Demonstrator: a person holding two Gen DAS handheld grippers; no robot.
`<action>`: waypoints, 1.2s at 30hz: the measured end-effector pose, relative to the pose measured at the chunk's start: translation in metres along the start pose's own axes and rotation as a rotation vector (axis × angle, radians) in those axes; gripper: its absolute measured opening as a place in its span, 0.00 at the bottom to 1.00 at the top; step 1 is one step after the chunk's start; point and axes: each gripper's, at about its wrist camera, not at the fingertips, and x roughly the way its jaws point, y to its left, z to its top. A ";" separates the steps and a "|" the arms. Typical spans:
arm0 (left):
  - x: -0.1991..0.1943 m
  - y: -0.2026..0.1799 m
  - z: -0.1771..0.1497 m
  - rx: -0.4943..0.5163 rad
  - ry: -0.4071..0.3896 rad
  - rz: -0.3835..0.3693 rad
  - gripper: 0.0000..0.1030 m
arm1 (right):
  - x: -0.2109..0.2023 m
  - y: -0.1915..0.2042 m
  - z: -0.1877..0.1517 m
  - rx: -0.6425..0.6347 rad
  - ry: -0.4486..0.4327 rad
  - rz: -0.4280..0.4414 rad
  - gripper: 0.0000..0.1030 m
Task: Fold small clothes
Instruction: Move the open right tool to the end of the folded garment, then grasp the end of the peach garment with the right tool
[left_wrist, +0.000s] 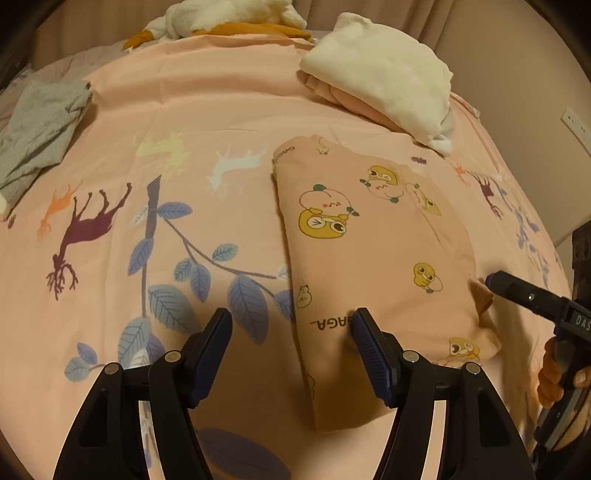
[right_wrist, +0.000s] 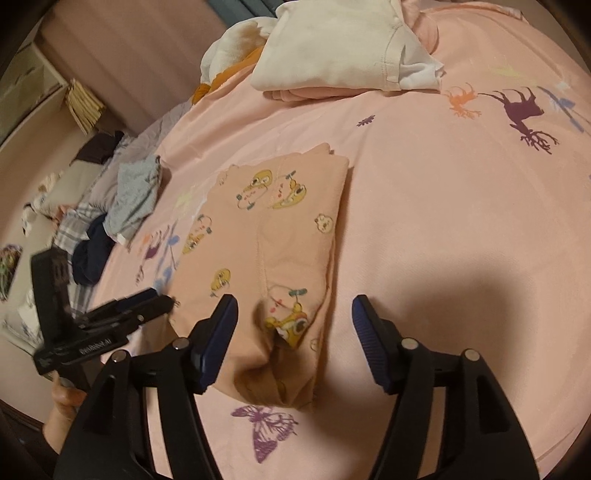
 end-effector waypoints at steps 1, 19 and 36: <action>0.000 0.000 0.000 -0.004 0.002 -0.002 0.65 | 0.000 0.000 0.002 0.006 0.002 0.001 0.65; 0.016 0.011 0.009 -0.087 0.041 -0.063 0.75 | 0.018 -0.017 0.017 0.120 0.047 0.081 0.71; 0.036 -0.010 0.020 -0.040 0.052 -0.101 0.75 | 0.054 -0.007 0.028 0.120 0.080 0.155 0.70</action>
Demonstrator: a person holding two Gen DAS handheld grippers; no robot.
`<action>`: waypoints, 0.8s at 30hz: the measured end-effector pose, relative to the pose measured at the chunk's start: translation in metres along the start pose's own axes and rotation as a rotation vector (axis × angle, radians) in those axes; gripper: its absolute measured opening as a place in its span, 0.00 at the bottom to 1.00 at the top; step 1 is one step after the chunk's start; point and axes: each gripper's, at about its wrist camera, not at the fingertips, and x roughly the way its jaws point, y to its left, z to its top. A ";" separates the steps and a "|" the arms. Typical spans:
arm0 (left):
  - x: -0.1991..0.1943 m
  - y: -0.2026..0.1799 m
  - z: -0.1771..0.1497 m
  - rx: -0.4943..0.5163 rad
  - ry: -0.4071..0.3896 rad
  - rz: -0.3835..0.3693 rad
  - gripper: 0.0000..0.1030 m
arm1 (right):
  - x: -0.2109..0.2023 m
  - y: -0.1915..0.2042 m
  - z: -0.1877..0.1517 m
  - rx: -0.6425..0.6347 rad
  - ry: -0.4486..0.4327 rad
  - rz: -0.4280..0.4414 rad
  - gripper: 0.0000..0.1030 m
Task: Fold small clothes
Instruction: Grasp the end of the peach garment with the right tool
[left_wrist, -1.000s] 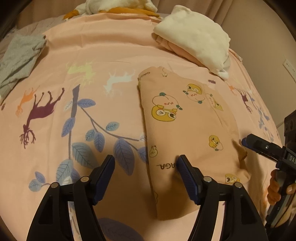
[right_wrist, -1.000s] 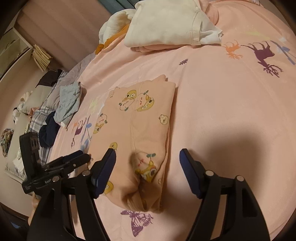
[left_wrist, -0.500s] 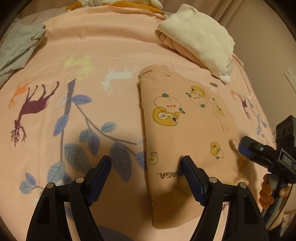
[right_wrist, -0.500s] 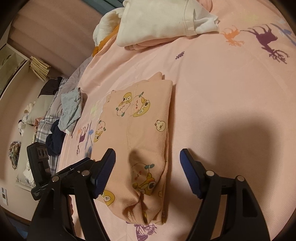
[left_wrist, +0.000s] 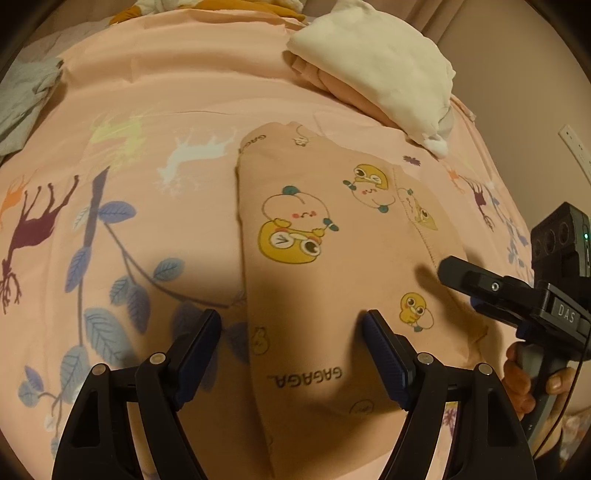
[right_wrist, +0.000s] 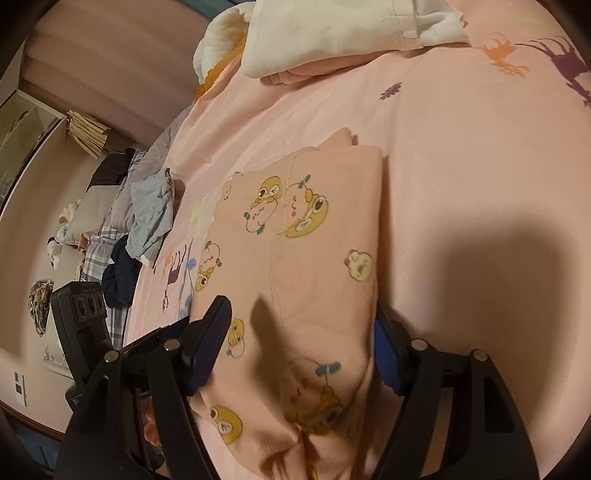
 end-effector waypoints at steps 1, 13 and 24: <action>0.001 -0.001 0.000 0.001 -0.001 -0.002 0.75 | 0.001 0.001 0.001 -0.002 -0.001 0.001 0.70; 0.009 -0.013 0.006 0.011 -0.005 -0.024 0.75 | 0.014 0.006 0.007 -0.014 -0.009 0.012 0.69; 0.011 -0.013 0.007 0.001 -0.007 -0.029 0.75 | 0.018 0.006 0.009 -0.022 -0.017 0.005 0.60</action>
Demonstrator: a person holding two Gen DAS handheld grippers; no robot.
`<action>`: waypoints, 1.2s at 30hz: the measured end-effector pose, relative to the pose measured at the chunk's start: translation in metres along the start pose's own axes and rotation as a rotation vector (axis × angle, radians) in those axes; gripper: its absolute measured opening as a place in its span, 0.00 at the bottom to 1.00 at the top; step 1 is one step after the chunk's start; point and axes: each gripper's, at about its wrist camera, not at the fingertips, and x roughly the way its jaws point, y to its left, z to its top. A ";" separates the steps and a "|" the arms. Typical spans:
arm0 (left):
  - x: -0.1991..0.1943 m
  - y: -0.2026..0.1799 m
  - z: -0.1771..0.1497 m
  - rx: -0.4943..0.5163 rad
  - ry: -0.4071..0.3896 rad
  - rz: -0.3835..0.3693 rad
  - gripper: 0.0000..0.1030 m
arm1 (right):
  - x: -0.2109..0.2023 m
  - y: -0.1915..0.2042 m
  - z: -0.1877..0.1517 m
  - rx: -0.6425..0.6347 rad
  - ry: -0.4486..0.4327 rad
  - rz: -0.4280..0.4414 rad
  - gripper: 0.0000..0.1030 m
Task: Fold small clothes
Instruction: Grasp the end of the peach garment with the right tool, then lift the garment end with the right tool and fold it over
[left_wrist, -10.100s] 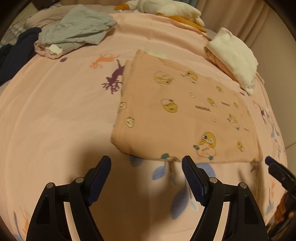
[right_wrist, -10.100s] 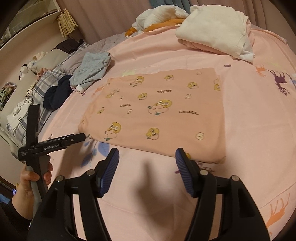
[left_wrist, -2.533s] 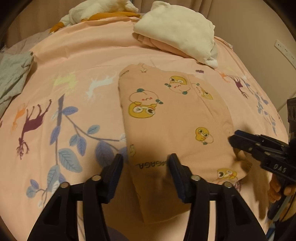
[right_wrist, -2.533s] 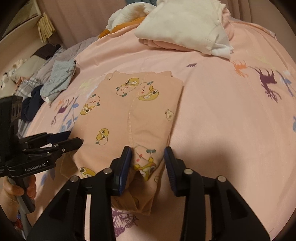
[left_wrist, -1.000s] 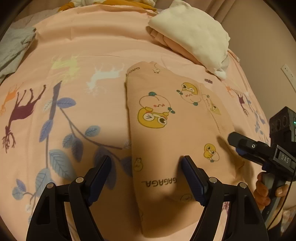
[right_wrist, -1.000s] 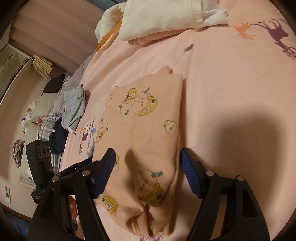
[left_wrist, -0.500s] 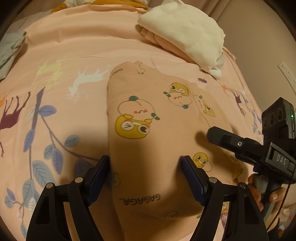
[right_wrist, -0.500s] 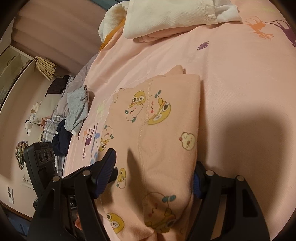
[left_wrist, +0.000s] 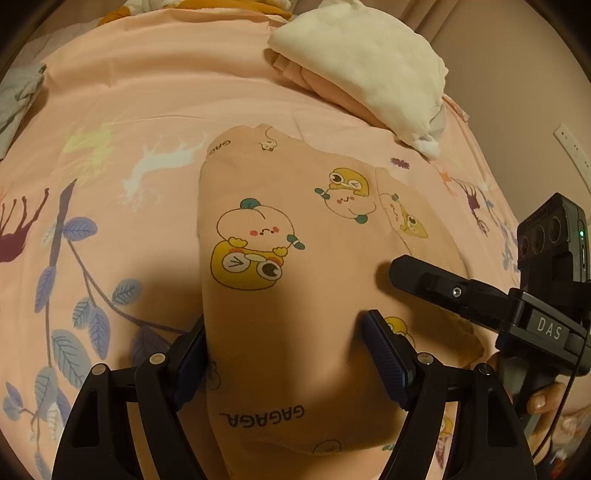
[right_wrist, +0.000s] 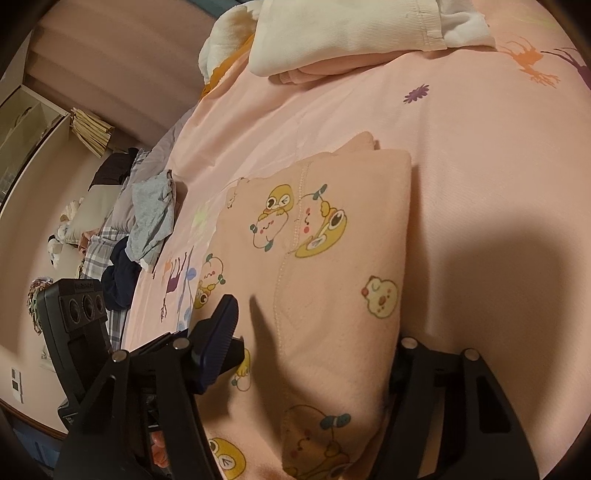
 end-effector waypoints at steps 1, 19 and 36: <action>0.000 0.000 0.000 -0.001 0.000 0.000 0.75 | 0.000 0.000 0.000 -0.001 -0.001 -0.003 0.60; -0.007 -0.009 0.002 0.033 -0.041 0.061 0.43 | -0.001 0.026 -0.008 -0.161 -0.072 -0.169 0.25; -0.021 -0.012 0.003 0.042 -0.074 0.060 0.27 | -0.015 0.057 -0.015 -0.241 -0.128 -0.168 0.23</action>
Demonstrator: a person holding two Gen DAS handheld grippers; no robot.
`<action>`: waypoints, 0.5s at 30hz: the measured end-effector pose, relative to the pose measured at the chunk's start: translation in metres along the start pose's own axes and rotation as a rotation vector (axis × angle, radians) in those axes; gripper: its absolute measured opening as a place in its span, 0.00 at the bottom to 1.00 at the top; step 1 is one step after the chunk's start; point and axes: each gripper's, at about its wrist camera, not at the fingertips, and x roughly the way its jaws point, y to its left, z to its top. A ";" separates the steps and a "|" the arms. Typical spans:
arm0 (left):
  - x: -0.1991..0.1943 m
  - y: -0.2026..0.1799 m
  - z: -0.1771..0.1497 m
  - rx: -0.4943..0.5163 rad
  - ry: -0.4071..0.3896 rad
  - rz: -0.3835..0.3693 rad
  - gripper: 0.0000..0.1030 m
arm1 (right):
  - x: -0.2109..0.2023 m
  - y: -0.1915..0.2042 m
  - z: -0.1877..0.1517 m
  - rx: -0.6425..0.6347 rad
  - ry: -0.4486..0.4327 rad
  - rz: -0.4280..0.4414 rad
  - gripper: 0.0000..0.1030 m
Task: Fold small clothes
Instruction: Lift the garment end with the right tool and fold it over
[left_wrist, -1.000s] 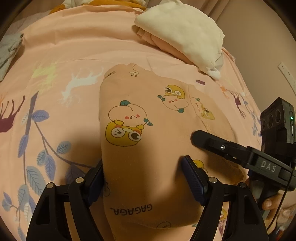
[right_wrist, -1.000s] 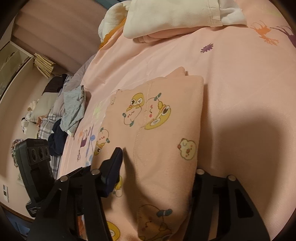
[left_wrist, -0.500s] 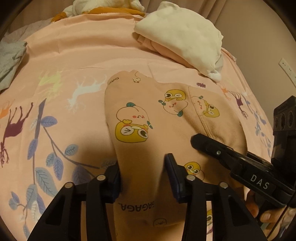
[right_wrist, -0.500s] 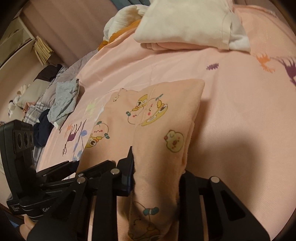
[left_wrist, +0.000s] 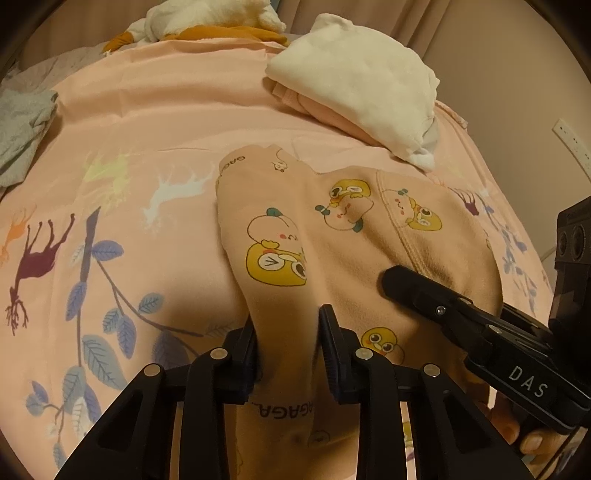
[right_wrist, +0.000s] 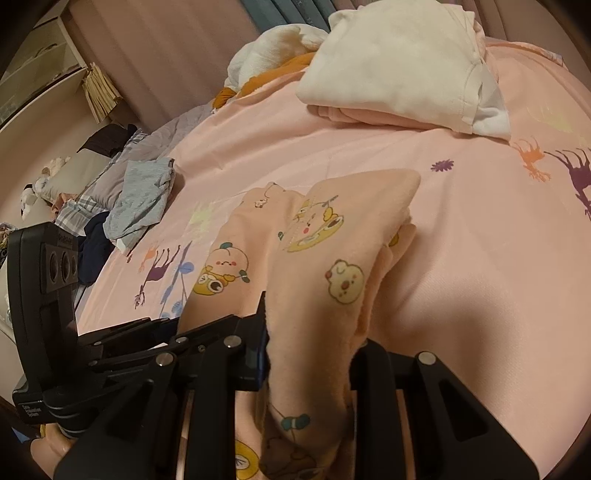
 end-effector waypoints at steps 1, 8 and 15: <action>-0.001 -0.001 0.000 0.003 -0.003 0.000 0.27 | -0.001 0.002 -0.001 -0.003 -0.003 0.002 0.23; -0.009 -0.004 -0.002 0.018 -0.020 0.001 0.27 | -0.008 0.010 -0.001 -0.020 -0.017 0.007 0.23; -0.018 -0.003 -0.003 0.015 -0.033 0.000 0.27 | -0.016 0.017 -0.001 -0.029 -0.028 0.013 0.23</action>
